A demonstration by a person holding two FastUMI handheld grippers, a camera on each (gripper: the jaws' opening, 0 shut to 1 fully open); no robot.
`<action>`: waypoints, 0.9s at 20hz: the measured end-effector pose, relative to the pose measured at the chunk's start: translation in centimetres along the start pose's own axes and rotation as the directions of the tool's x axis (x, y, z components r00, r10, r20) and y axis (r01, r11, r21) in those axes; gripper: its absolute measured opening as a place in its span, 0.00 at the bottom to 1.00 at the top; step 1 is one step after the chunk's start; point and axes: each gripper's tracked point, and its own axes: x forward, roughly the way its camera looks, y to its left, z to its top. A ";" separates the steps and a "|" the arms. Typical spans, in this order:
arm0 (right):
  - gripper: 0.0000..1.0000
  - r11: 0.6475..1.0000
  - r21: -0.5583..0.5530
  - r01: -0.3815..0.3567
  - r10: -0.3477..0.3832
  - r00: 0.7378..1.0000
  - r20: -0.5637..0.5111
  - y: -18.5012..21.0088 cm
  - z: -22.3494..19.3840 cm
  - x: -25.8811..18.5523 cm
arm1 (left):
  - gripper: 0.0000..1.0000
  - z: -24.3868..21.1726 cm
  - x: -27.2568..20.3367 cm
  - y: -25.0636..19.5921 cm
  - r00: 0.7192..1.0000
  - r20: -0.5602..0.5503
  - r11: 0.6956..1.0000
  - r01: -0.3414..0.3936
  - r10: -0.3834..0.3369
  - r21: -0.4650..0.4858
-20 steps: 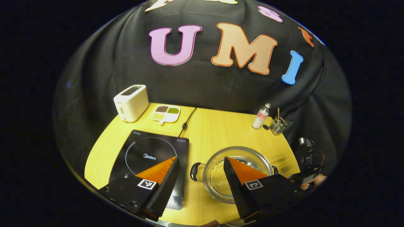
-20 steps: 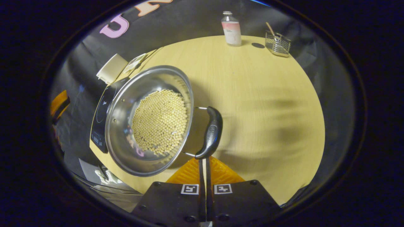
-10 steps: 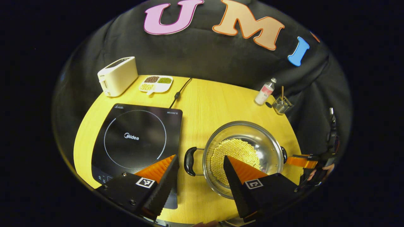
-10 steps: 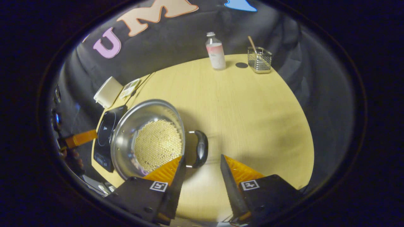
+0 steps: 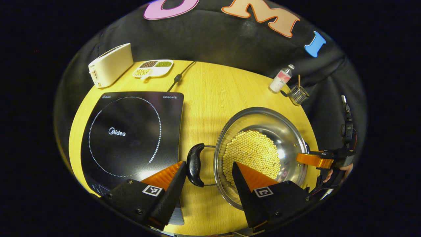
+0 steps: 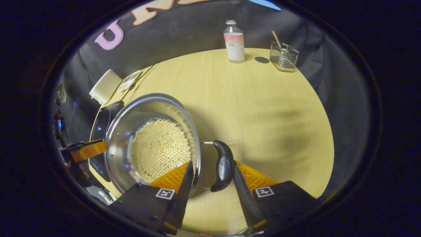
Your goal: First push the handle of the pot to place it horizontally, then grasp the pot with both hands and set it on the induction cooktop.
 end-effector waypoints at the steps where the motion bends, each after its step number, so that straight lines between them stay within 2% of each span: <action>1: 0.64 1.000 0.015 -0.004 0.004 1.000 -0.004 -0.1 0.2 0.2 | 0.91 -0.1 0.4 0.2 1.000 -0.009 1.000 0.002 -0.002 -0.013; 2: 0.73 0.999 0.032 -0.007 0.008 1.000 -0.011 -0.1 0.1 0.5 | 0.81 -0.2 0.9 0.2 1.000 -0.018 0.999 0.007 -0.008 -0.032; 4: 0.73 0.998 0.055 -0.012 0.013 0.999 -0.029 -0.1 0.0 1.0 | 0.78 -0.8 1.8 0.1 0.999 -0.046 0.997 0.019 -0.023 -0.070; 5: 0.74 0.998 0.058 -0.012 0.014 0.999 -0.038 -0.1 0.0 1.4 | 0.84 -1.2 2.3 0.1 0.998 -0.064 0.996 0.024 -0.029 -0.086; 6: 0.65 0.998 0.055 -0.008 0.010 0.999 -0.047 -0.1 -0.1 1.7 | 0.76 -1.1 2.5 0.0 0.997 -0.065 0.995 0.033 -0.039 -0.096; 7: 0.74 0.998 0.055 -0.022 0.026 0.998 -0.064 0.2 -0.5 2.4 | 0.75 -1.3 3.0 0.0 0.996 -0.073 0.994 0.041 -0.049 -0.102; 8: 0.60 0.998 0.056 -0.024 0.029 0.996 -0.082 0.2 -0.8 2.3 | 0.71 -1.5 3.2 0.1 0.994 -0.088 0.993 0.049 -0.059 -0.107; 9: 0.57 0.998 0.063 -0.026 0.032 0.996 -0.089 0.0 -0.8 2.5 | 0.70 -1.6 3.7 0.0 0.993 -0.094 0.991 0.060 -0.072 -0.116; 10: 0.67 0.996 0.081 -0.033 0.040 0.995 -0.087 0.0 -0.7 2.6 | 0.65 -1.7 3.9 0.0 0.992 -0.098 0.989 0.070 -0.083 -0.132; 11: 0.57 0.994 0.100 -0.032 0.040 0.996 -0.082 -0.4 -0.3 2.8 | 0.70 -1.7 4.2 -0.1 0.990 -0.099 0.986 0.080 -0.095 -0.148; 12: 0.58 0.990 0.129 -0.051 0.061 0.995 -0.079 -0.4 0.0 2.7 | 0.59 -1.5 4.4 -0.2 0.990 -0.093 0.984 0.091 -0.106 -0.155; 15: 0.55 0.985 0.153 -0.074 0.088 0.993 -0.082 -0.3 -0.2 2.3 | 0.58 -1.2 4.5 -0.1 0.989 -0.093 0.985 0.101 -0.115 -0.137; 16: 0.60 0.985 0.155 -0.078 0.092 0.992 -0.086 -0.3 0.1 2.9 | 0.63 -1.1 4.4 0.1 0.989 -0.098 0.987 0.094 -0.107 -0.131; 17: 0.60 0.984 0.157 -0.084 0.099 0.991 -0.087 -0.3 0.1 3.0 | 0.58 -1.1 4.5 0.1 0.990 -0.105 0.990 0.082 -0.094 -0.119; 18: 0.55 0.984 0.155 -0.089 0.103 0.991 -0.084 -0.2 0.1 3.1 | 0.59 -0.9 4.4 0.3 0.991 -0.108 0.993 0.068 -0.078 -0.095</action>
